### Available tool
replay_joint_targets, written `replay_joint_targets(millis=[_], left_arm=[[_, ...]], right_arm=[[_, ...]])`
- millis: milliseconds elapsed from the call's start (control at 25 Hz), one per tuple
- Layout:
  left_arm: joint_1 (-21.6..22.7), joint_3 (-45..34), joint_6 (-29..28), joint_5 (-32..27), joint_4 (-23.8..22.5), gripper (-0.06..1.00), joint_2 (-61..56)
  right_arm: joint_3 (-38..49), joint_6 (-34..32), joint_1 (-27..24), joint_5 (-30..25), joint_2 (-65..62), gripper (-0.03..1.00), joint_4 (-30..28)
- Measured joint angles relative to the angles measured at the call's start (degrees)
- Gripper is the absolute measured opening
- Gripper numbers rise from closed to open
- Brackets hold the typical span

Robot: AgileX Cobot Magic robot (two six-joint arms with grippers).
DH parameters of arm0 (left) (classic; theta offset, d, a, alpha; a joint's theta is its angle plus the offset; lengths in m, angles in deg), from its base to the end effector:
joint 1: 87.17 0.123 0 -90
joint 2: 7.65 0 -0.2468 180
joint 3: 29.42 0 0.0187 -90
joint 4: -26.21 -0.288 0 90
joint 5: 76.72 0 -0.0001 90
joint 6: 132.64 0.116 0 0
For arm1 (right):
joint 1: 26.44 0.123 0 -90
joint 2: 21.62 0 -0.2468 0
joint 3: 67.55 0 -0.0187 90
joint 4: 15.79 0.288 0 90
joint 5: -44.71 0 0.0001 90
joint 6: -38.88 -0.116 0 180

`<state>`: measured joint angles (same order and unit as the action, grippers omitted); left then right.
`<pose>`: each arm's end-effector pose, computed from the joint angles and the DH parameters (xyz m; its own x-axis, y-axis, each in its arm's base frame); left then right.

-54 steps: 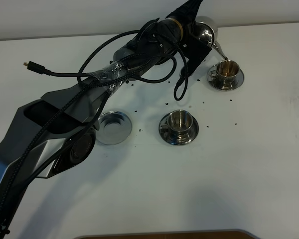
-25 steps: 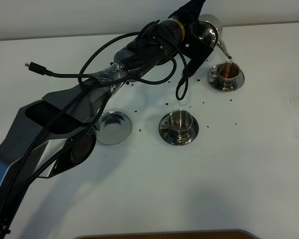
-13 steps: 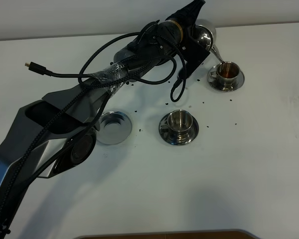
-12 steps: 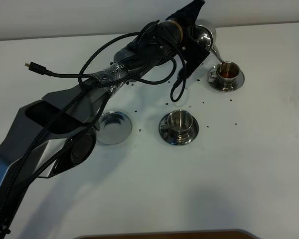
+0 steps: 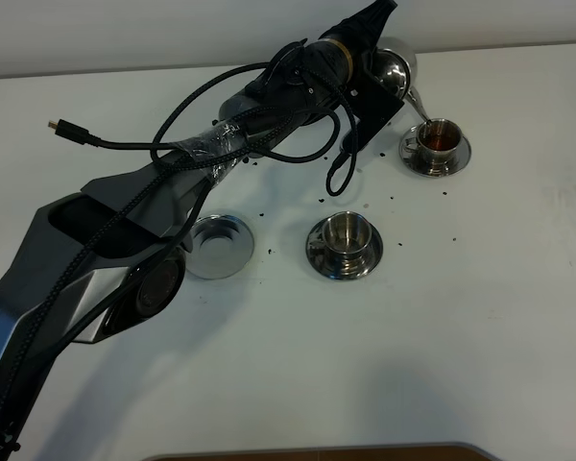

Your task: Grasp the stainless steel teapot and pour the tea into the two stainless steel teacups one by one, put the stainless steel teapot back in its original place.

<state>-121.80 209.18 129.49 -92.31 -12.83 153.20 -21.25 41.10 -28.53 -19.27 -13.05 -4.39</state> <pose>0.5235 -0.3376 0.1137 0.5459 0.6590 0.5174 0.0774 -0.6546 0.7520 0.0818 0.0176 0.2864 -0.4806 0.0662 -0.8744 -0.0966 0.9871 0.1279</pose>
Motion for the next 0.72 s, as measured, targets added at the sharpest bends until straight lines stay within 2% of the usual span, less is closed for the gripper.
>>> replay_joint_targets(millis=[720], left_arm=[[0.00, 0.00, 0.43, 3.11, 0.05, 0.24, 0.00]], right_arm=[[0.00, 0.00, 0.00, 0.00, 0.00, 0.24, 0.00]])
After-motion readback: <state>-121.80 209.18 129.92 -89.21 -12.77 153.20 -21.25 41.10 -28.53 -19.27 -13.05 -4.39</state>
